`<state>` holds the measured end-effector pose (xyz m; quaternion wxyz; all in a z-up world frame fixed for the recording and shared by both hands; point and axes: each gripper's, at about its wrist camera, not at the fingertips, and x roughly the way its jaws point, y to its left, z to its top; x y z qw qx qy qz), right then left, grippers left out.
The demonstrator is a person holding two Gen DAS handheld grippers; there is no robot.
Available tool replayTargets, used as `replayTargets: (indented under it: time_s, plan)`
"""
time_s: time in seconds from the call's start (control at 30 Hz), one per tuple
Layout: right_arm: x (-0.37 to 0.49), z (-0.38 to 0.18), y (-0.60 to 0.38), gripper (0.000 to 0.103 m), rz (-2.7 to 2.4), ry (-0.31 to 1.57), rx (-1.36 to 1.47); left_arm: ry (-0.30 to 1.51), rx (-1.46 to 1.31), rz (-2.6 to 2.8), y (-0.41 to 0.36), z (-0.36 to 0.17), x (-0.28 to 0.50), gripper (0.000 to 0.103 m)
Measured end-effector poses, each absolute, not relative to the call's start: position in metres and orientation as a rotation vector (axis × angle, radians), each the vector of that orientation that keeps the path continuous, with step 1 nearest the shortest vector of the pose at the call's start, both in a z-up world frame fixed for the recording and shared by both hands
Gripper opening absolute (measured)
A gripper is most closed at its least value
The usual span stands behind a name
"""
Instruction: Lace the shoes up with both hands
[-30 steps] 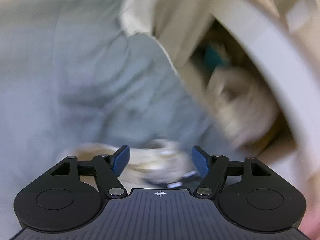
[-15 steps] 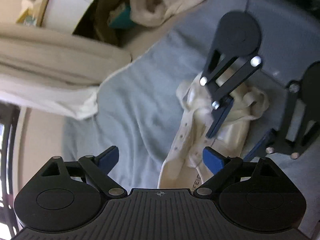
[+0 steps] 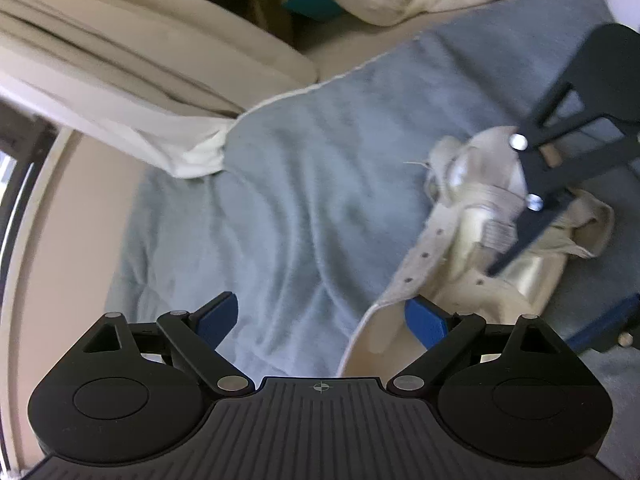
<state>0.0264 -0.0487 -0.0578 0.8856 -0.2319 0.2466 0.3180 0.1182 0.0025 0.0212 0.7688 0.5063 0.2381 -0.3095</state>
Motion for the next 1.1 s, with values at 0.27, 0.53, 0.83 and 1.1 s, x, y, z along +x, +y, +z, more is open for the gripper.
replayTargets:
  time_s: [0.27,0.53,0.83,1.1]
  plan:
    - [0.020,-0.051,-0.049,0.050,0.656,0.482,-0.506,0.509,1.050,-0.646,0.006,0.024,0.125,0.098]
    - [0.033,-0.024,-0.075,0.012,0.558,0.429,-0.668,0.512,1.007,-0.649,0.010,0.025,0.131,0.099]
    - [0.049,-0.026,-0.045,0.016,0.716,0.391,-1.045,0.504,0.914,-0.640,0.025,0.024,0.135,0.101]
    - [0.051,-0.041,-0.022,0.010,0.793,0.400,-1.315,0.486,0.772,-0.572,0.048,0.037,0.150,0.100]
